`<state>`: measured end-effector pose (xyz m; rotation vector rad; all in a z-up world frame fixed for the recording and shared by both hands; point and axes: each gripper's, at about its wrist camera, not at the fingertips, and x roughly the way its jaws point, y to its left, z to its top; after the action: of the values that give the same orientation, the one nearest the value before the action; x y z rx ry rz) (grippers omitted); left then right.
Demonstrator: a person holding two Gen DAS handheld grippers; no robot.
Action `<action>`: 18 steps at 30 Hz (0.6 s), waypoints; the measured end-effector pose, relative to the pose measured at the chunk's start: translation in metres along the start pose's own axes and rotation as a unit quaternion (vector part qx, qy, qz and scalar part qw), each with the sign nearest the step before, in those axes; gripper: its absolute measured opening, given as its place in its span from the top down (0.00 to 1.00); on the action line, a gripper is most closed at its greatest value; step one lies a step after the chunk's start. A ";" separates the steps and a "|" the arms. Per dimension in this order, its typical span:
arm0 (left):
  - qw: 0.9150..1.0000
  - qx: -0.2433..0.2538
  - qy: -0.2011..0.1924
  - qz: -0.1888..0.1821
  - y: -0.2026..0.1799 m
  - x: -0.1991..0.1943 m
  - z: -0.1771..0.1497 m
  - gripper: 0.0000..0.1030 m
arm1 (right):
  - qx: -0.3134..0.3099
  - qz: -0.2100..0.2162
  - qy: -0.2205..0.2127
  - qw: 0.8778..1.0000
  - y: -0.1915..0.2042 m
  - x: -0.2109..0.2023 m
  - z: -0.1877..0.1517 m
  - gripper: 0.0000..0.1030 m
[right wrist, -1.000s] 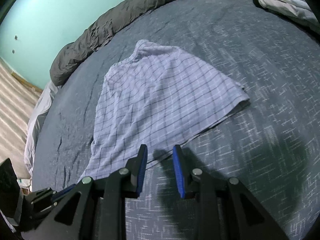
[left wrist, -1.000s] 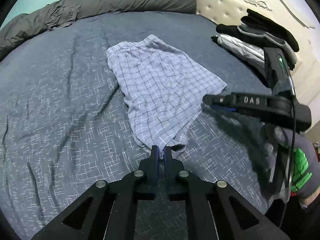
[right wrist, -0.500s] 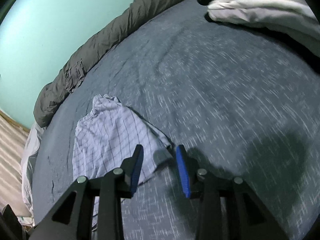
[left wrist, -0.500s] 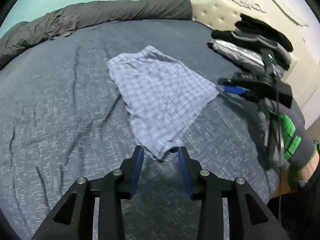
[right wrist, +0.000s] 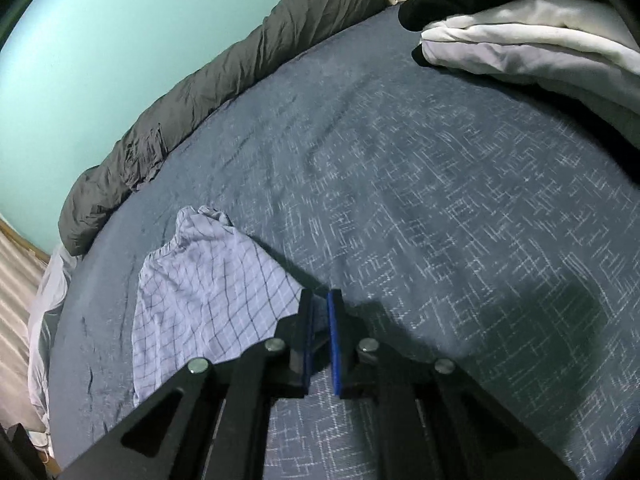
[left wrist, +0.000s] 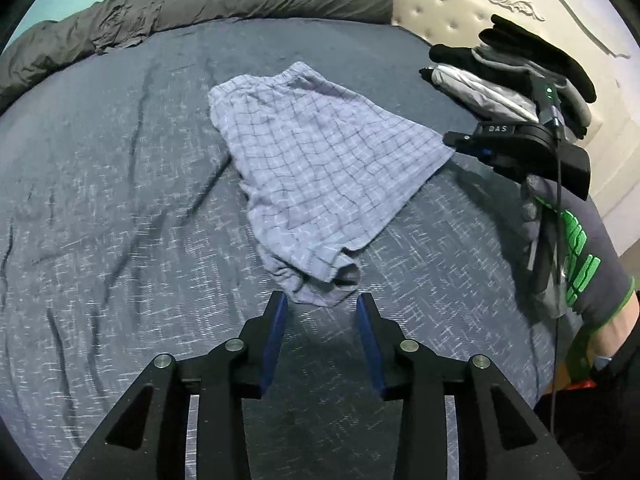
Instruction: Fold clothes
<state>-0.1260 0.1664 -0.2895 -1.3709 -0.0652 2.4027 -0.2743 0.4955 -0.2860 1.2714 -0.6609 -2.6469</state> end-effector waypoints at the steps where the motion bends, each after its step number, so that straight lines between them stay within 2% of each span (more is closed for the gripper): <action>1: 1.000 -0.001 0.000 -0.002 -0.002 0.002 0.000 0.62 | 0.003 0.001 0.000 1.000 -0.001 0.000 0.000 0.94; 3: 1.000 -0.008 0.000 -0.004 -0.003 0.006 0.001 0.62 | 0.009 0.004 0.001 1.000 -0.002 0.000 -0.001 0.94; 10: 0.996 -0.078 -0.003 -0.035 0.001 0.007 0.011 0.62 | 0.010 0.006 0.007 1.000 0.000 0.000 -0.003 0.94; 13: 0.995 -0.094 -0.004 -0.020 0.004 0.011 0.013 0.62 | 0.009 0.005 0.008 1.000 0.001 -0.001 -0.002 0.94; 16: 0.991 -0.133 0.001 -0.021 0.014 0.017 0.014 0.63 | 0.007 0.004 0.009 1.000 0.002 -0.001 -0.002 0.94; 18: 0.991 -0.136 0.000 -0.014 0.016 0.020 0.014 0.64 | 0.006 0.004 0.010 1.000 0.002 -0.001 -0.002 0.94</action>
<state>-0.1518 0.1601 -0.3016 -1.4732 -0.4222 2.4384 -0.2720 0.4935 -0.2854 1.2928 -0.6794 -2.6249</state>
